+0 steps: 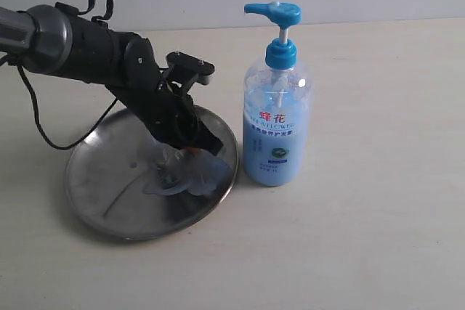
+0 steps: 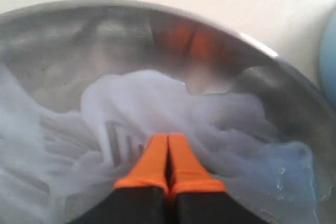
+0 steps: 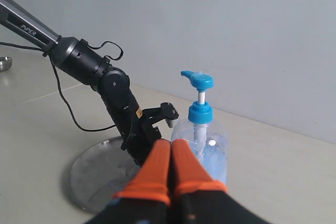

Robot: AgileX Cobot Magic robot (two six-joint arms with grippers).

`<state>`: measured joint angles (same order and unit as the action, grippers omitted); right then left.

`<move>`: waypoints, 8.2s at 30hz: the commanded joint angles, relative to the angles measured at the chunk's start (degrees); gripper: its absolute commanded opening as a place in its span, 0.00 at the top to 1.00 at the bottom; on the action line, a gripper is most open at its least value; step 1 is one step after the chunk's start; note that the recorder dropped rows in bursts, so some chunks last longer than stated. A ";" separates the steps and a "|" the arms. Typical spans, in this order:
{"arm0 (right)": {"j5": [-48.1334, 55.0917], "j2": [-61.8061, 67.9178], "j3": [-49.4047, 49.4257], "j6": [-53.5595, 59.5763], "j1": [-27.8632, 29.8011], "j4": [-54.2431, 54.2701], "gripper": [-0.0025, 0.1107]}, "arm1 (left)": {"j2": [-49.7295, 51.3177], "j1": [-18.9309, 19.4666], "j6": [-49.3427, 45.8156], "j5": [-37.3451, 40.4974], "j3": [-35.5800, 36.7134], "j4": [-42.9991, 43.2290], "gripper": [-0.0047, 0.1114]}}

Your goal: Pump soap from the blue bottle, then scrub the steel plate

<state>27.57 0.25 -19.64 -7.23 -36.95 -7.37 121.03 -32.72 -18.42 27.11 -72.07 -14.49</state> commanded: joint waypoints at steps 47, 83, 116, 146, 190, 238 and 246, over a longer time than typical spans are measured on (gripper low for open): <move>-2.83 5.07 2.14 -0.09 -0.09 -0.16 0.98 | -76.54 0.19 6.08 8.19 27.93 0.63 0.96; -8.43 5.17 5.56 -0.56 -0.09 -0.38 0.98 | -115.11 0.19 5.18 -6.83 47.48 0.78 0.96; -8.43 5.17 5.56 -0.56 -0.09 -0.38 0.98 | -121.03 0.19 5.18 -6.30 47.48 0.78 0.96; -8.43 5.17 5.56 -0.56 -0.09 -0.20 0.98 | -121.03 15.52 30.77 -24.06 71.87 12.92 0.96; -8.43 5.17 5.56 -0.56 -0.09 -0.12 0.98 | -121.03 15.41 22.90 -6.93 72.07 16.86 0.96; -15.80 5.07 18.08 -6.58 28.43 -4.17 0.98 | -121.03 15.41 22.90 -6.93 72.07 16.86 0.96; -15.41 3.55 19.64 -13.21 28.77 -10.59 0.98 | -121.03 15.41 22.90 -6.93 72.07 16.86 0.96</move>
<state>12.19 4.29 -0.25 -19.29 -8.46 -16.72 0.25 -17.32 4.75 20.95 -0.19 2.50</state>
